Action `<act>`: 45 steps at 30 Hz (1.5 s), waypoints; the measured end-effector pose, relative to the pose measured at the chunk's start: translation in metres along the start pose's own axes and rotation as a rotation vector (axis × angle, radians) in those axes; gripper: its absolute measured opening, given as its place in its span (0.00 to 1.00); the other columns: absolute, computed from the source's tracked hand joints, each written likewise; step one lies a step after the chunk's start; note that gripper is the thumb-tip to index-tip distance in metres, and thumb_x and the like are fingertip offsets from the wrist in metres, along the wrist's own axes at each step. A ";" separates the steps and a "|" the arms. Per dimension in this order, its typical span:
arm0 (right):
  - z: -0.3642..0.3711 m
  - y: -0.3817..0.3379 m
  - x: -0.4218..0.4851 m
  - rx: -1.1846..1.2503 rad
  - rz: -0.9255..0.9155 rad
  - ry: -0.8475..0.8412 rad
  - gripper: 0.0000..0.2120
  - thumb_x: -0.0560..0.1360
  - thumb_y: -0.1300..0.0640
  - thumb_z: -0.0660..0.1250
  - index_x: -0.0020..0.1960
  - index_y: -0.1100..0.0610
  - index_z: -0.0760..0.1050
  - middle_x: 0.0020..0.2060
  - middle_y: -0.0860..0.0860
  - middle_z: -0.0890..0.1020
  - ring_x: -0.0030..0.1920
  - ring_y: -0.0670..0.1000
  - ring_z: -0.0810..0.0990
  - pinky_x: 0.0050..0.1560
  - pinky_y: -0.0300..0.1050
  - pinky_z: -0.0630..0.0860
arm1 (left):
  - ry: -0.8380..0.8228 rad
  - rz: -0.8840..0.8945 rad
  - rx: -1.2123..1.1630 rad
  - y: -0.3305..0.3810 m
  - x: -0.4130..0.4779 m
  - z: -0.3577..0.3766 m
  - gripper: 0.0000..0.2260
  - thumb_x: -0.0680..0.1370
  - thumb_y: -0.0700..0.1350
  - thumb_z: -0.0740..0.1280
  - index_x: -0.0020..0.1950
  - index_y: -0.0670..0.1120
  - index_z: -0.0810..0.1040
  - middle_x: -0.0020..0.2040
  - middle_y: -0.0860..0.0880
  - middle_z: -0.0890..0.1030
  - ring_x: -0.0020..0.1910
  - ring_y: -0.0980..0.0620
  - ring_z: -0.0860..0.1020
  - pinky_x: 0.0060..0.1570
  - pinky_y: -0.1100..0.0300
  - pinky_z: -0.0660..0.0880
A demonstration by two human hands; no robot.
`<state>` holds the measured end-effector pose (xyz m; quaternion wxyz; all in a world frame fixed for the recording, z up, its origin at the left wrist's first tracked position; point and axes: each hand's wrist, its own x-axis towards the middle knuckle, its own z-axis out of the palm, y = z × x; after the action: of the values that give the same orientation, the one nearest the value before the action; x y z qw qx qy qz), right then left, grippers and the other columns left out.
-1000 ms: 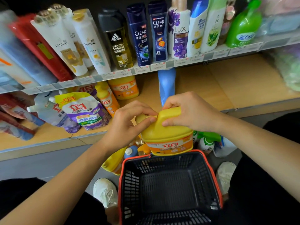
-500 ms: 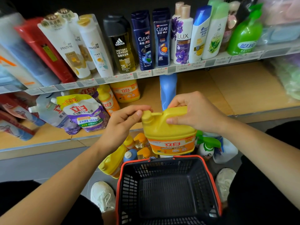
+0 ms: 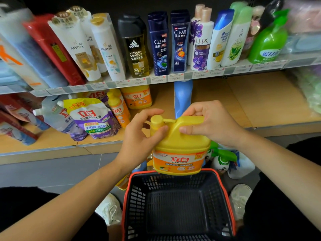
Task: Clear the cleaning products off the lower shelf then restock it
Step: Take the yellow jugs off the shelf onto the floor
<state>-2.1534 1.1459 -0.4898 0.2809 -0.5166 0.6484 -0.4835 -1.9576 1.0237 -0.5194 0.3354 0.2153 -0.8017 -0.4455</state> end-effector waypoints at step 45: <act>0.011 -0.010 -0.001 0.296 0.090 0.039 0.11 0.59 0.58 0.82 0.40 0.52 0.85 0.38 0.55 0.87 0.39 0.51 0.86 0.39 0.44 0.82 | -0.070 -0.058 -0.026 -0.012 0.011 -0.022 0.15 0.71 0.56 0.76 0.53 0.51 0.86 0.52 0.52 0.86 0.56 0.47 0.81 0.52 0.45 0.80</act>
<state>-2.1392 1.1431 -0.4845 0.3626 -0.4304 0.5979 -0.5709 -1.9484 0.9983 -0.5181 0.2970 0.2184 -0.8004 -0.4727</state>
